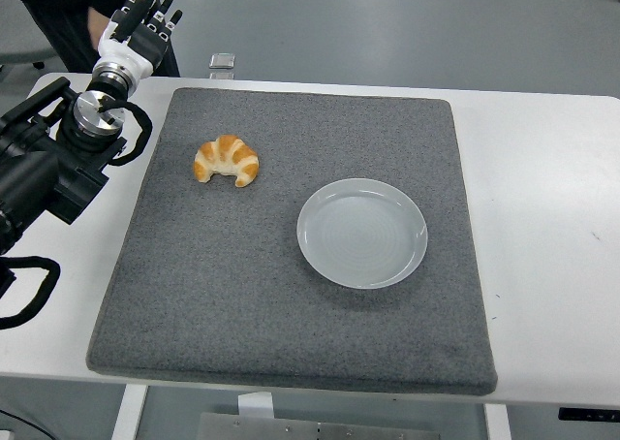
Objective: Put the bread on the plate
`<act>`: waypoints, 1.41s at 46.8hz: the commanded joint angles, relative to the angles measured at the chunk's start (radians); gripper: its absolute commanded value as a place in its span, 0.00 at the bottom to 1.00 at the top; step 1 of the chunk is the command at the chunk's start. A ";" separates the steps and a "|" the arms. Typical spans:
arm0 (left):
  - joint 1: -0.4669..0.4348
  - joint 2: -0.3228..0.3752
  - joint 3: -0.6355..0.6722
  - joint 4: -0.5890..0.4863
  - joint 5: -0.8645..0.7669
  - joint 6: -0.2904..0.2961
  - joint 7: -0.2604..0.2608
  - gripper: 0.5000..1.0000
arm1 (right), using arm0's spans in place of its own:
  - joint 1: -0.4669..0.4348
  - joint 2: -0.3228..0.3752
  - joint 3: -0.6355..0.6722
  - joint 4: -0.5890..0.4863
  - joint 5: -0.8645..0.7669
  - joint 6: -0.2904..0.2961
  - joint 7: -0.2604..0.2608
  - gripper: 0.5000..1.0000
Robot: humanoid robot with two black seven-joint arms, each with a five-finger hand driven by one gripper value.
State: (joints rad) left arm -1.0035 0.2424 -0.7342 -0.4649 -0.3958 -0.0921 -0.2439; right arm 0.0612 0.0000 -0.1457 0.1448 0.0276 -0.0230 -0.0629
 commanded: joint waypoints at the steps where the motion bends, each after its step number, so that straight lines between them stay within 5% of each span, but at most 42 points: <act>1: 0.000 0.000 -0.001 0.000 0.000 0.000 -0.003 1.00 | 0.000 0.000 0.000 0.001 0.000 0.000 0.000 0.86; 23: -0.033 0.005 0.131 0.000 0.015 -0.017 -0.006 1.00 | 0.000 0.000 0.000 -0.001 0.000 0.000 0.000 0.86; 40: -0.063 0.121 0.211 -0.127 0.564 -0.012 -0.097 0.99 | 0.000 0.000 0.000 0.001 0.000 0.000 0.000 0.86; 55: -0.216 0.236 0.542 -0.238 0.672 -0.032 -0.101 1.00 | 0.000 0.000 0.000 -0.001 0.000 0.000 0.000 0.86; 66: -0.262 0.241 0.664 -0.258 0.892 -0.032 -0.101 1.00 | 0.000 0.000 0.000 -0.001 0.000 0.000 0.000 0.86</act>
State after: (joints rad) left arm -1.2602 0.4818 -0.0891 -0.7124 0.4243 -0.1244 -0.3444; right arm 0.0614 0.0000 -0.1457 0.1445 0.0276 -0.0230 -0.0629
